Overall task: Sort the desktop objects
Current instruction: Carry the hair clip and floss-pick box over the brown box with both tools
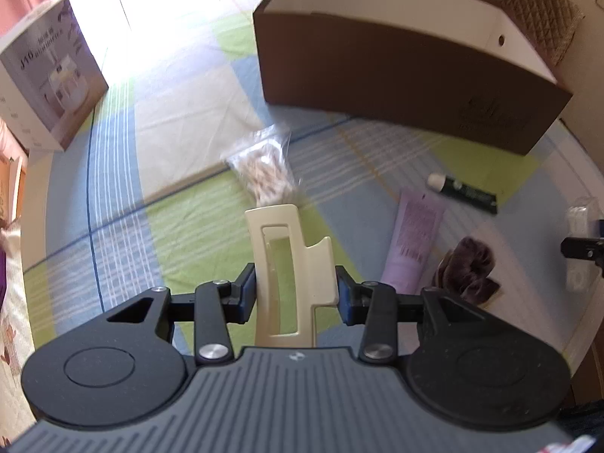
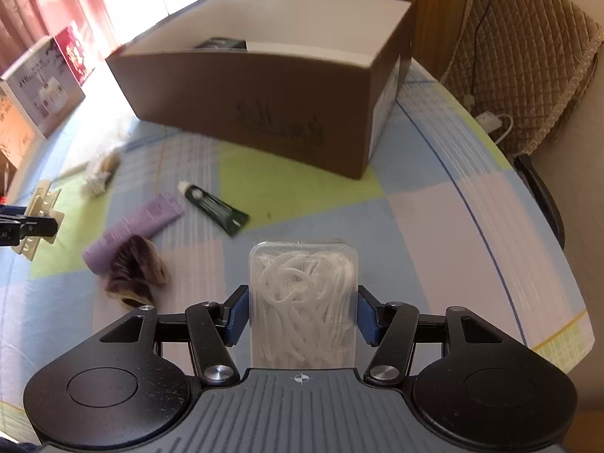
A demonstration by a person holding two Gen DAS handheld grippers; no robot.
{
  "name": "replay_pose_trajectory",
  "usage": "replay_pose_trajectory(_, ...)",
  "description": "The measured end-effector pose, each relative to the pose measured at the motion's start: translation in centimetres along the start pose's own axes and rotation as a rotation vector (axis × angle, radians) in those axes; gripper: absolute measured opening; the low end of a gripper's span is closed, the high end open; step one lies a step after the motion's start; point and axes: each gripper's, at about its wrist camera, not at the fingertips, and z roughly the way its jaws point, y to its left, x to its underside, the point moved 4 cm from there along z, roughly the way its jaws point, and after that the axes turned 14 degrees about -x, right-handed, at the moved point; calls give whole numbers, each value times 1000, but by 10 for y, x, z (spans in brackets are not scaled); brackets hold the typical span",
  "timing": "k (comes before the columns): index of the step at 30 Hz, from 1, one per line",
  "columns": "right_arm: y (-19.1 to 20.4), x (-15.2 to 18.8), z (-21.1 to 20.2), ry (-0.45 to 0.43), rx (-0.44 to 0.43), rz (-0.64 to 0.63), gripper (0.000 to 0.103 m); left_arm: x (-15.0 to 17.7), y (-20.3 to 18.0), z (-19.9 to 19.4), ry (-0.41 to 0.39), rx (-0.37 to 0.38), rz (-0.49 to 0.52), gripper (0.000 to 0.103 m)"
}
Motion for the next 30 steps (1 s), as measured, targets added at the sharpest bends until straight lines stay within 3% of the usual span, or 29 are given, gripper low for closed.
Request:
replay_pose_trajectory(20,32,-50,-25,-92,-89,-80,55,-65,-41,-51,-178,119,45,37)
replay_pose_trajectory(30,33,-109,-33,-192,-106,-123,55,-122,-69,-64,-269,181,87,37)
